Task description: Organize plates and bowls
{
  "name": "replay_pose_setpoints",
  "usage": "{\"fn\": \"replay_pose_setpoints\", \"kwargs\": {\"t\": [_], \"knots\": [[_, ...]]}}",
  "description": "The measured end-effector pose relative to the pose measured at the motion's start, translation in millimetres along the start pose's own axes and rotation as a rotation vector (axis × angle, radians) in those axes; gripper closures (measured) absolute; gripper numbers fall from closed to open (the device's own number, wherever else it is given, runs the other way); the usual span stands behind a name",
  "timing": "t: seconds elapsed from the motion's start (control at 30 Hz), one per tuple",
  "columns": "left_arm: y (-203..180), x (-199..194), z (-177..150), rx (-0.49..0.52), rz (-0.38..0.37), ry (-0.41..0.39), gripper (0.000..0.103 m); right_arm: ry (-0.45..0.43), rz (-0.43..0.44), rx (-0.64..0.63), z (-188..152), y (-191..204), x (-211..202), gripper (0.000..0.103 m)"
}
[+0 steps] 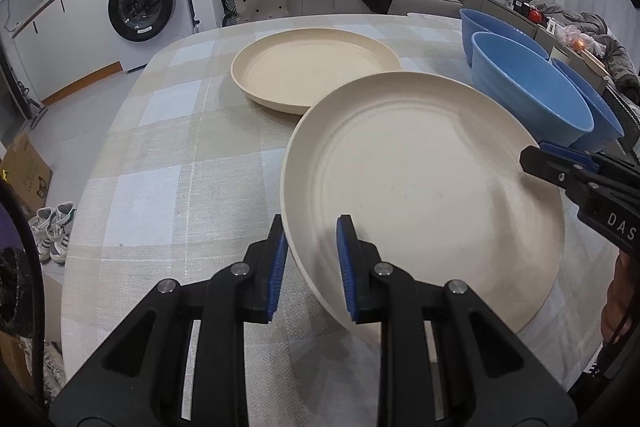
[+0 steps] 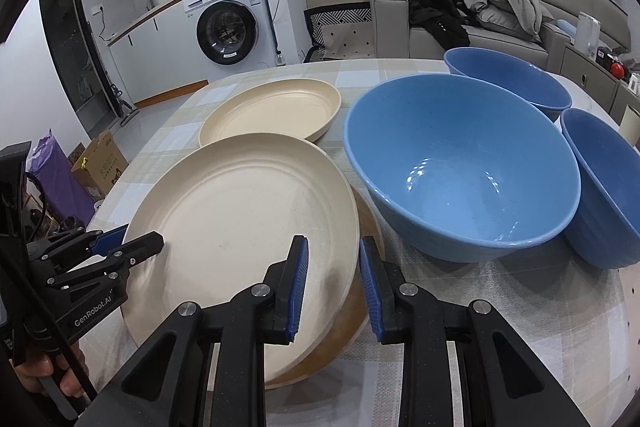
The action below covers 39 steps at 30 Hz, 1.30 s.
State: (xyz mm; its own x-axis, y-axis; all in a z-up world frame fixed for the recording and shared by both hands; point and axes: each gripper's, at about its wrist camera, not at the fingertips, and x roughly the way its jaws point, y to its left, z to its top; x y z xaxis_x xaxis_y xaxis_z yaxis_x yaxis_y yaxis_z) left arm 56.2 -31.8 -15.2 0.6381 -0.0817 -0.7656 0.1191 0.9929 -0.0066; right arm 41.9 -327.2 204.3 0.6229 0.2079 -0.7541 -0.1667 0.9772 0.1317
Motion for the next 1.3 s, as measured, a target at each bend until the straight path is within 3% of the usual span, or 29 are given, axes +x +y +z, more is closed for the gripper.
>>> {"fn": "replay_pose_setpoints", "kwargs": {"t": [0.83, 1.1, 1.17, 1.23, 1.3], "knots": [[-29.0, 16.2, -8.3, 0.122, 0.106, -0.035, 0.081, 0.014, -0.047, 0.012, -8.6, -8.4, 19.4, 0.075], [-21.1, 17.0, -6.0, 0.1, 0.066, -0.011, 0.08, 0.022, -0.024, 0.037, -9.9, -10.3, 19.7, 0.075], [-15.9, 16.9, -4.7, 0.077, 0.032, 0.007, 0.077, 0.024, -0.01, 0.043, -10.2, -11.9, 17.8, 0.071], [-8.4, 14.9, -3.5, 0.033, -0.012, 0.018, 0.07, 0.017, 0.013, 0.047, -9.9, -12.2, 13.7, 0.053], [-1.7, 9.7, -2.4, 0.0, -0.044, 0.017, 0.054, -0.003, 0.025, 0.048, -9.2, -11.2, 6.9, 0.042]]}}
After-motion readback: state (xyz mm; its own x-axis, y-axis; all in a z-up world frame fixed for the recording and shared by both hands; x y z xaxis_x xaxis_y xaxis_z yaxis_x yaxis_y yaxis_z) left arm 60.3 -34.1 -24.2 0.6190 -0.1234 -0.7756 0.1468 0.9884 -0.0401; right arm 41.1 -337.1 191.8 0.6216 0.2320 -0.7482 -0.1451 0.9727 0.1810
